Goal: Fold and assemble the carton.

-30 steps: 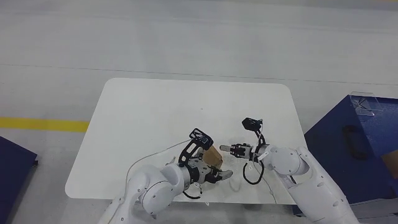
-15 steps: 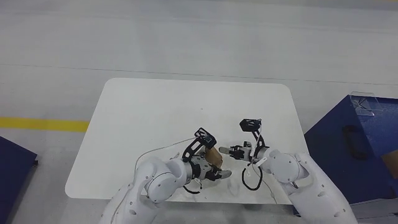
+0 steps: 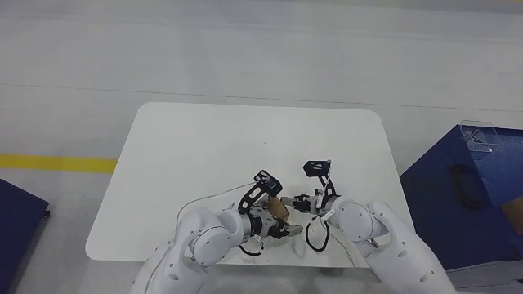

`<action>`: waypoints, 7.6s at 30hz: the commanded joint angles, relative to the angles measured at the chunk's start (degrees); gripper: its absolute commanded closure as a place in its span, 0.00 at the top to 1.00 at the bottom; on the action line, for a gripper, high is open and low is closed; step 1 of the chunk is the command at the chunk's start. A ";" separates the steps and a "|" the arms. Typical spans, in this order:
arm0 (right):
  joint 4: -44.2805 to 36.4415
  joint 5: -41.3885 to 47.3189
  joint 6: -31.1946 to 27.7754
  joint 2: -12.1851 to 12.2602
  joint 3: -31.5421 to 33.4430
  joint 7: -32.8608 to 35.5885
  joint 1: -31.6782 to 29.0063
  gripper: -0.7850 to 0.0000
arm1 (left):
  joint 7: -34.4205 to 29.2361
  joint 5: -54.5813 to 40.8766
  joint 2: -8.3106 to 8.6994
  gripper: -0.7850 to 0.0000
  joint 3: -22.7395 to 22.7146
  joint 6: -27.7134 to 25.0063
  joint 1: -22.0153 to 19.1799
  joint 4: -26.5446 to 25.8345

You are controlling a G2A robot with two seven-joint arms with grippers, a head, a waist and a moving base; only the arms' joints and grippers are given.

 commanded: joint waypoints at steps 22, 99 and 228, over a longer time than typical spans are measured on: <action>-1.99 0.01 -1.99 -0.79 1.09 -0.70 -1.45 1.00 | 1.67 -0.04 0.11 1.00 1.74 1.43 -0.88 0.64; 11.00 7.68 5.46 -5.25 -1.08 0.11 6.12 1.00 | 45.53 39.35 3.54 0.49 -0.45 -4.19 10.27 8.66; 11.06 20.98 -4.25 -3.24 14.52 0.72 -0.84 1.00 | 51.16 28.19 0.13 0.00 -4.73 11.38 10.10 -3.38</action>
